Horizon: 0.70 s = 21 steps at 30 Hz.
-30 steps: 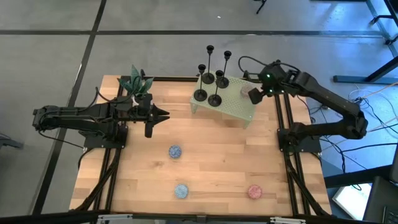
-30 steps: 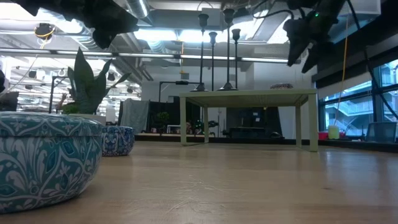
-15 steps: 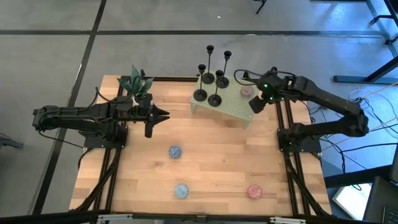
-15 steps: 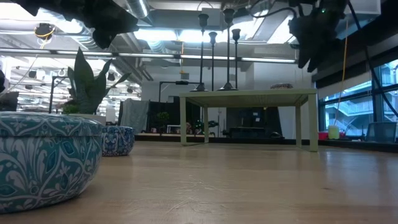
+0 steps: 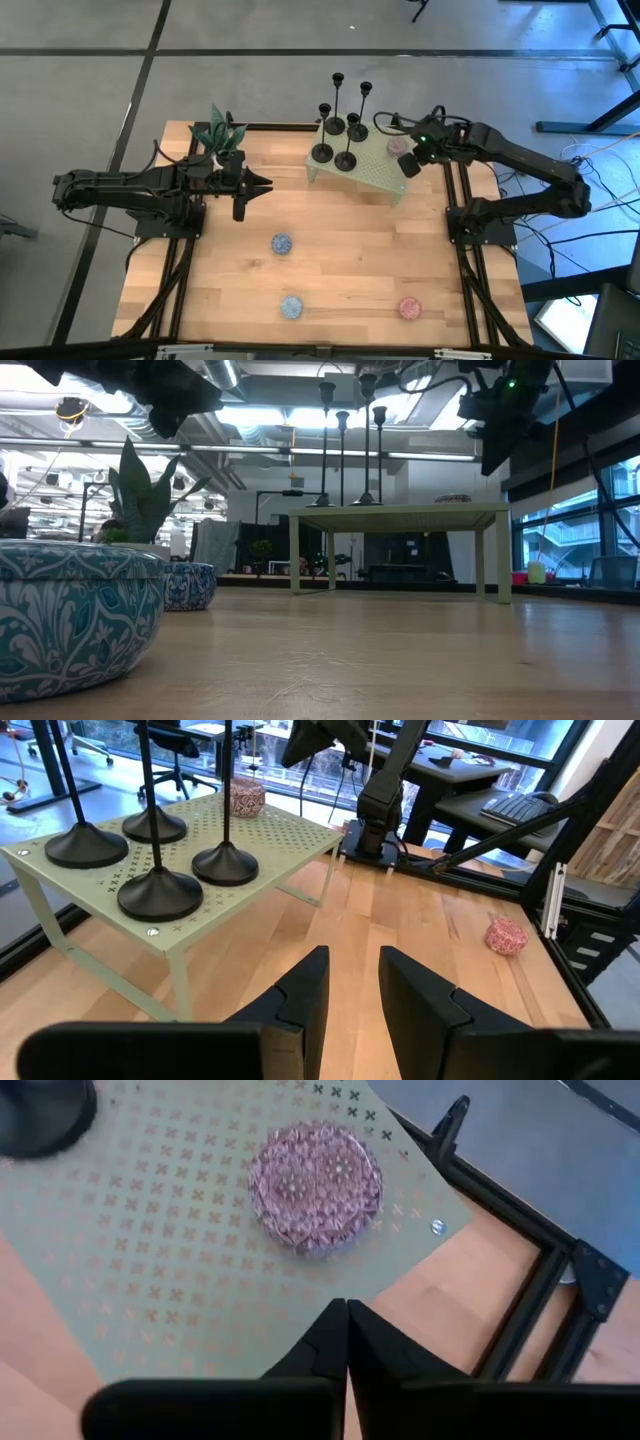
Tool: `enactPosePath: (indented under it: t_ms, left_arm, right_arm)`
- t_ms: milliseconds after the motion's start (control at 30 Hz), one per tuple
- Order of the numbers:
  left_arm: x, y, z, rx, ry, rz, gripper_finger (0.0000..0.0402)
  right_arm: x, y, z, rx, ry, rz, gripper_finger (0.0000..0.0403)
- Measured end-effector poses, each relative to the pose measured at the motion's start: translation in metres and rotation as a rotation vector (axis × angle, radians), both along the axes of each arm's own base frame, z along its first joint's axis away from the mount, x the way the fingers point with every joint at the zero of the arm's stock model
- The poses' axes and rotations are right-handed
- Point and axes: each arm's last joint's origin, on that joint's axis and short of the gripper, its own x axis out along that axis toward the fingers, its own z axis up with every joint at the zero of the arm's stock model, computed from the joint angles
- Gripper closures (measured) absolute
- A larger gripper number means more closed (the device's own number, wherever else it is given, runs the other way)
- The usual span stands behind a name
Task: Pick & Place candle stick holders
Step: Put the pink scented candle on the shelf
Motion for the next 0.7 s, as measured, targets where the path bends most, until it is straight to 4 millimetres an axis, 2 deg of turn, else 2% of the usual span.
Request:
enactPosePath:
  t_ms: [533,700]
  left_arm:
    - [0.000,0.000,0.000,0.000,0.001,0.000,0.0315]
    - [0.000,0.000,0.000,0.000,0.000,0.000,0.0315]
  right_arm:
    - [0.029,-0.013,-0.028,0.064,0.099,-0.046,0.0397]
    - [0.034,-0.018,-0.034,0.032,0.134,-0.065,0.0397]
